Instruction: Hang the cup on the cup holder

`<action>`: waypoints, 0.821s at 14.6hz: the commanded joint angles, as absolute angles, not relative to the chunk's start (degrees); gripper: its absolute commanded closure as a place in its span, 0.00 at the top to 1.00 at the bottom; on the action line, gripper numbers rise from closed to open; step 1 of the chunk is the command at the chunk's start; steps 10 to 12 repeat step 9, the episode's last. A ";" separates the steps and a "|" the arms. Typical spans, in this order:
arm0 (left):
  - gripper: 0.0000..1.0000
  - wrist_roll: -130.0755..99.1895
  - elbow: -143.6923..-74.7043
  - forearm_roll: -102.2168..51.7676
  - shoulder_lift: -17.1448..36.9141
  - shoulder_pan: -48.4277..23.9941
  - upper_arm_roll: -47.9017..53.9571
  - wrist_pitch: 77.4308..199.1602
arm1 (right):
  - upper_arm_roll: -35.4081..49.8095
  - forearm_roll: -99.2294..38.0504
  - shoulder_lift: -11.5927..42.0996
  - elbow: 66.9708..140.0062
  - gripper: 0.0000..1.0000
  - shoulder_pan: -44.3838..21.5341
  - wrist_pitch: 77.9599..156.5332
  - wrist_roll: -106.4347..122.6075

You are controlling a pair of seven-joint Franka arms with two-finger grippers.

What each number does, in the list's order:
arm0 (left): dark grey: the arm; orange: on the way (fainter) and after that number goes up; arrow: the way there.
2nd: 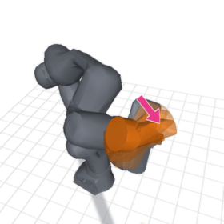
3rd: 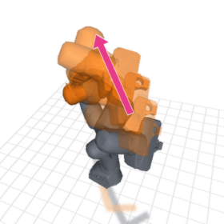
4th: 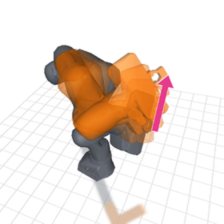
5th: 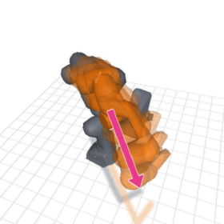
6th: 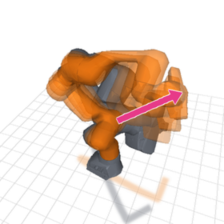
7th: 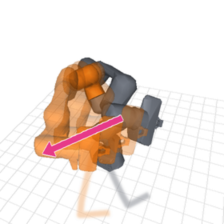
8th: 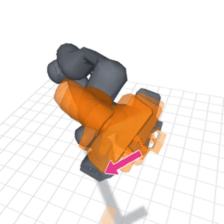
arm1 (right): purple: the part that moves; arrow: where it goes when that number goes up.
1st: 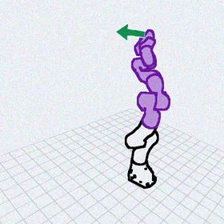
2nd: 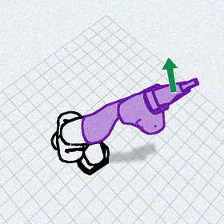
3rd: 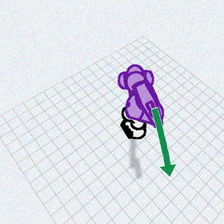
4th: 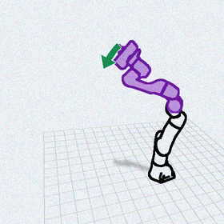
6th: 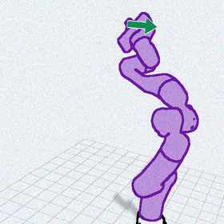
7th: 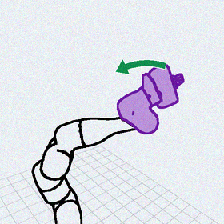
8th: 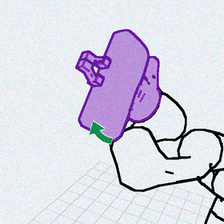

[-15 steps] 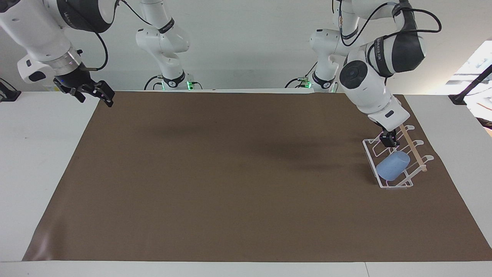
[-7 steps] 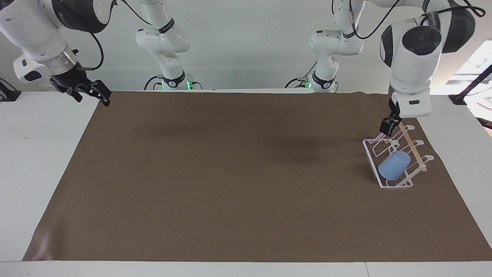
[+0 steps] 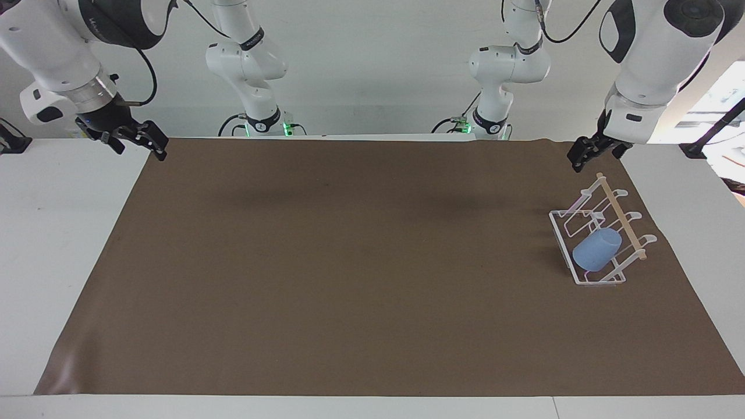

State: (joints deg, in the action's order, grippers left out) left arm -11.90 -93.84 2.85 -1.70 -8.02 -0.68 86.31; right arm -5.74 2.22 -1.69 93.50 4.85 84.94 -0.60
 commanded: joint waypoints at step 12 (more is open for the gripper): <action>1.00 -1.41 -89.03 -4.13 -0.62 -4.75 0.88 85.08 | -5.63 1.23 -2.99 94.83 0.99 5.19 84.64 0.53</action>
